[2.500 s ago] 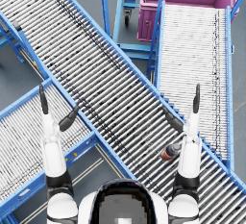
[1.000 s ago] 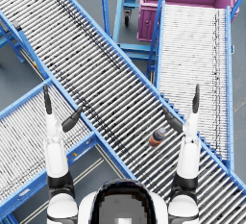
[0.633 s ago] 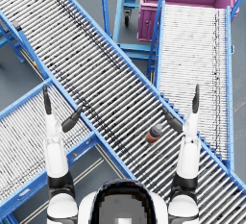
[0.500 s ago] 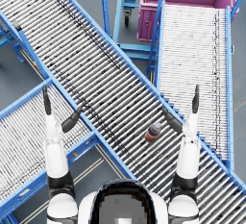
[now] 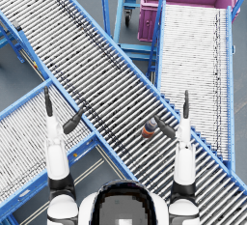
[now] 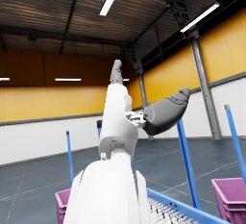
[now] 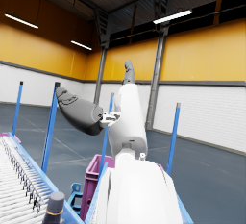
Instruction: Pick up the oil and place it on the left assembly line, put the cola on the right, and keep Sprite still
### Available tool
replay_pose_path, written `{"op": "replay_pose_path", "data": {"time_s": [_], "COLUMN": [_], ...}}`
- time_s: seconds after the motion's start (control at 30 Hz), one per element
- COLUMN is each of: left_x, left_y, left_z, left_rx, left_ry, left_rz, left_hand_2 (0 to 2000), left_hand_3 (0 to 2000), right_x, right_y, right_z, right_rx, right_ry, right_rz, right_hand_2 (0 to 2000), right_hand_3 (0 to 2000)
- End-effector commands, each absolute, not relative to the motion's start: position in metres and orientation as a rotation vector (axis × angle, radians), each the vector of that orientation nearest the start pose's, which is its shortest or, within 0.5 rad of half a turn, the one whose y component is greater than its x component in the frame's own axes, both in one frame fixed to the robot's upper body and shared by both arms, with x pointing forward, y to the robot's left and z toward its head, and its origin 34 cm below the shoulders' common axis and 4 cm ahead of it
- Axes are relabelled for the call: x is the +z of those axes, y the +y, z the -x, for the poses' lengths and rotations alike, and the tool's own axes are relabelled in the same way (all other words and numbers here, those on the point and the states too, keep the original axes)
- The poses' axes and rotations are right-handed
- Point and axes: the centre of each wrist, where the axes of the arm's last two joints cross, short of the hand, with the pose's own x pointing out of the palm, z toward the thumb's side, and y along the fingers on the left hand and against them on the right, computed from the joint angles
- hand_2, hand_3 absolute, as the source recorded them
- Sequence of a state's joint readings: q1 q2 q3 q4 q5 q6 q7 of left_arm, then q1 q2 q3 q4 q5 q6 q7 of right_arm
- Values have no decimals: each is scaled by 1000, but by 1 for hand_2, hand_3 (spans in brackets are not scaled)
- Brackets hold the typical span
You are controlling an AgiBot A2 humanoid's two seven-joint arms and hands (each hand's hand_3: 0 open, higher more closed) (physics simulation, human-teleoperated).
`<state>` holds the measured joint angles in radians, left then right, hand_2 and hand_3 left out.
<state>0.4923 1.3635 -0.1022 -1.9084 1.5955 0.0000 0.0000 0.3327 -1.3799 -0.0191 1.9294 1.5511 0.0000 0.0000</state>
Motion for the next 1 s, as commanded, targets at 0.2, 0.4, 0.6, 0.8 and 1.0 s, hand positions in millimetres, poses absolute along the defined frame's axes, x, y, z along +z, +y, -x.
{"op": "replay_pose_path", "data": {"time_s": [0.2,0.4,0.6,0.8,1.0], "left_x": [322,321,318,315,315], "left_y": [236,232,230,228,231], "left_z": [-247,-247,-253,-255,-254], "left_rx": [-1339,-1355,-1371,-1383,-1369], "left_ry": [-474,-476,-463,-454,-457], "left_rz": [-821,-820,-803,-790,-786], "left_hand_2": [0,0,0,0,0], "left_hand_3": [0,0,0,0,0], "right_x": [217,162,104,73,59], "right_y": [-176,-169,-168,-160,-145], "right_z": [-231,-258,-289,-301,-312], "right_rx": [1733,1775,1768,1778,1805], "right_ry": [-221,-40,157,271,341], "right_rz": [548,369,173,72,23], "right_hand_2": [0,0,0,0,0], "right_hand_3": [0,0,0,0,0]}}
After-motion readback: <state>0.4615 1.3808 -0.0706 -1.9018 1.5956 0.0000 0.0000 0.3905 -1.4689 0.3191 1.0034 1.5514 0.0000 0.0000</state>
